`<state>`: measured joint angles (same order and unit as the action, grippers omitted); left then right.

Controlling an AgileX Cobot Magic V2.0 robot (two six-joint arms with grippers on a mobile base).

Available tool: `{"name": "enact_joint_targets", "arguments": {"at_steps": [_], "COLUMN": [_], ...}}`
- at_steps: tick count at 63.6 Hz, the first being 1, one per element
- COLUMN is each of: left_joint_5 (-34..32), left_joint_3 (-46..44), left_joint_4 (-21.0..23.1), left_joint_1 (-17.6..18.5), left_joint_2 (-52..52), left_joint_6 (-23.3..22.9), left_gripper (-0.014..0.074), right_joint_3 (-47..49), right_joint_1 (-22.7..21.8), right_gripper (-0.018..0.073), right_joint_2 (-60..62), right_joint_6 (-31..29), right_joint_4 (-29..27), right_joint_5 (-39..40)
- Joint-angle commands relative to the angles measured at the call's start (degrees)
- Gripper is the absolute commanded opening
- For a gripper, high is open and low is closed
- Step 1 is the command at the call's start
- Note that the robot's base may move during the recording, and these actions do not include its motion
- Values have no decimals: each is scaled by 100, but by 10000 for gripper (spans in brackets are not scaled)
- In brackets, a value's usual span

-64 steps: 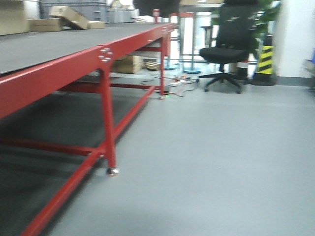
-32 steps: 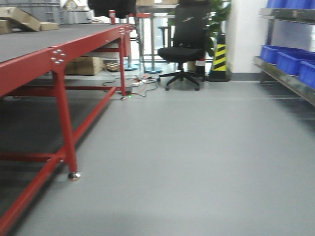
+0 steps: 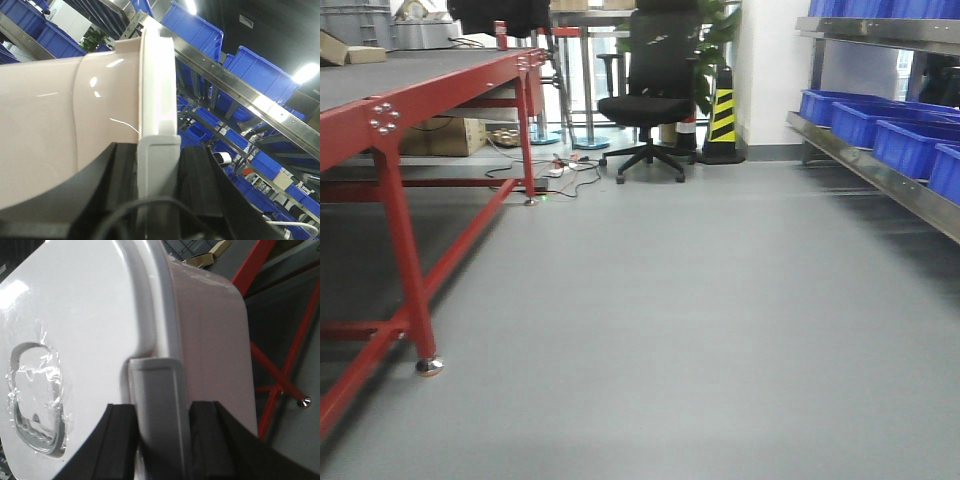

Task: Grab white bin and place on right shelf
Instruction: 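Hold the bin raised with both grippers while the base turns away, then hold the bin with both grippers while driving to the blue-crate shelf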

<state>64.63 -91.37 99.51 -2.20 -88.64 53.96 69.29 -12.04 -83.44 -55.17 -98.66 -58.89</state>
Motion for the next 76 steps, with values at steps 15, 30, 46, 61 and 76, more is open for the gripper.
{"name": "enact_joint_targets", "arguments": {"at_steps": [15,30,46,61,76], "left_joint_5": [1078,1078,1078,1078,1078], "left_joint_3": [-196,-196,-196,-196,-196], "left_joint_4": [521,521,521,521,521], "left_joint_1": [128,128,128,128,128], "left_joint_2": [279,279,279,279,279], "left_joint_6": [21,21,21,21,21], "left_gripper": [-126,-126,-126,-126,-126], "right_joint_3": [184,184,184,184,184], "right_joint_1": [65,65,65,65,65], "right_gripper": [93,93,93,93,93], "right_joint_2": [272,272,272,272,272], "right_joint_6": [24,24,24,24,24], "right_joint_4": [-1087,-1087,-1087,-1087,-1087], "right_joint_5": [-355,-355,-355,-355,-355]}}
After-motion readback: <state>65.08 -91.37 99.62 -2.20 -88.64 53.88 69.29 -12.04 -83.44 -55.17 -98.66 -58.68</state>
